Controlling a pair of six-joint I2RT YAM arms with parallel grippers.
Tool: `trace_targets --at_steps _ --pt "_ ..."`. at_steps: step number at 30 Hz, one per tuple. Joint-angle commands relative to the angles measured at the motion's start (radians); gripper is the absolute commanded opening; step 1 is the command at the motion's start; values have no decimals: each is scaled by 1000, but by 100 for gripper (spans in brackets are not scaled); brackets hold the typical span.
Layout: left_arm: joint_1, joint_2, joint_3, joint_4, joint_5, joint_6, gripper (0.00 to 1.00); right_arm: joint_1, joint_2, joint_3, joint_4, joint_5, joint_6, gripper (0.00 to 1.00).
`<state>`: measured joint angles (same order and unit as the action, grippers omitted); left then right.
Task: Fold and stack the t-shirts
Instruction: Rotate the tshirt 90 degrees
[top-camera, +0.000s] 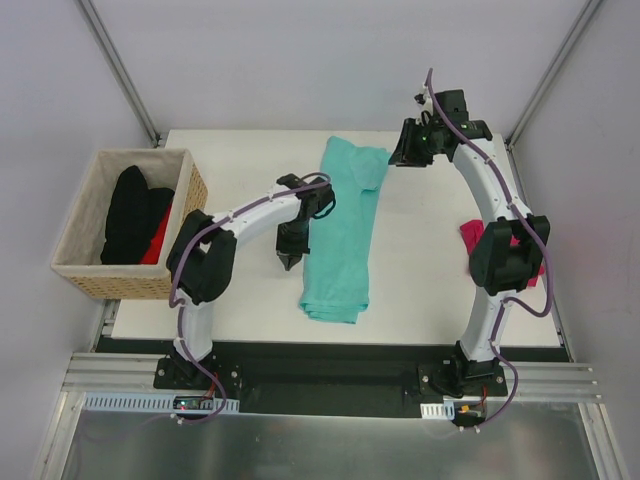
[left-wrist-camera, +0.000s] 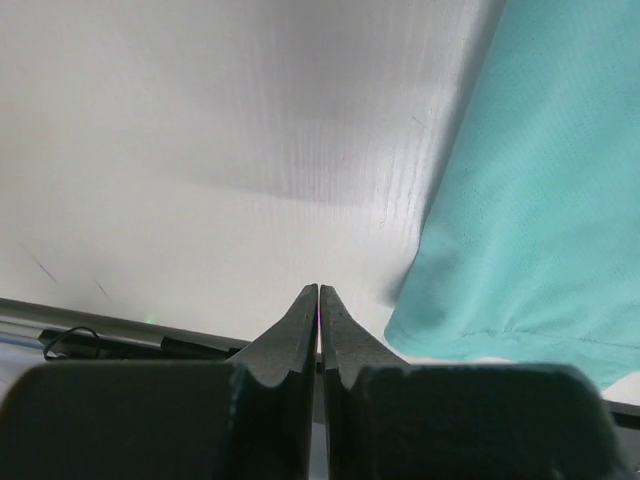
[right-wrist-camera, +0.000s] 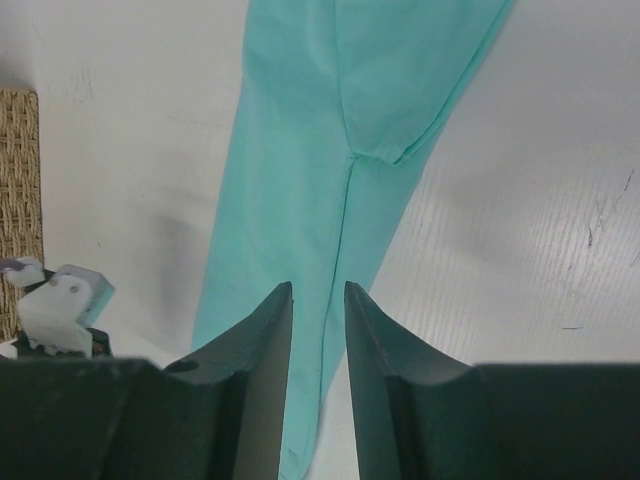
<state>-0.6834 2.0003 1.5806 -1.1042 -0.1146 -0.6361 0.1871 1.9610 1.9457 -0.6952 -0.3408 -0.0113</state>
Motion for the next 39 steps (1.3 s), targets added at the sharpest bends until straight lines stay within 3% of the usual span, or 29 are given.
trace_targets --at_steps 1,11,39 --pt "-1 -110 59 -88 -43 36 2 24 -31 -30 -20 17 7 30" --pt "-24 -136 59 -118 -2 35 1 55 9 -18 -17 31 8 28" --pt "-139 -5 75 -77 112 4 0 49 64 81 -35 17 7 28"
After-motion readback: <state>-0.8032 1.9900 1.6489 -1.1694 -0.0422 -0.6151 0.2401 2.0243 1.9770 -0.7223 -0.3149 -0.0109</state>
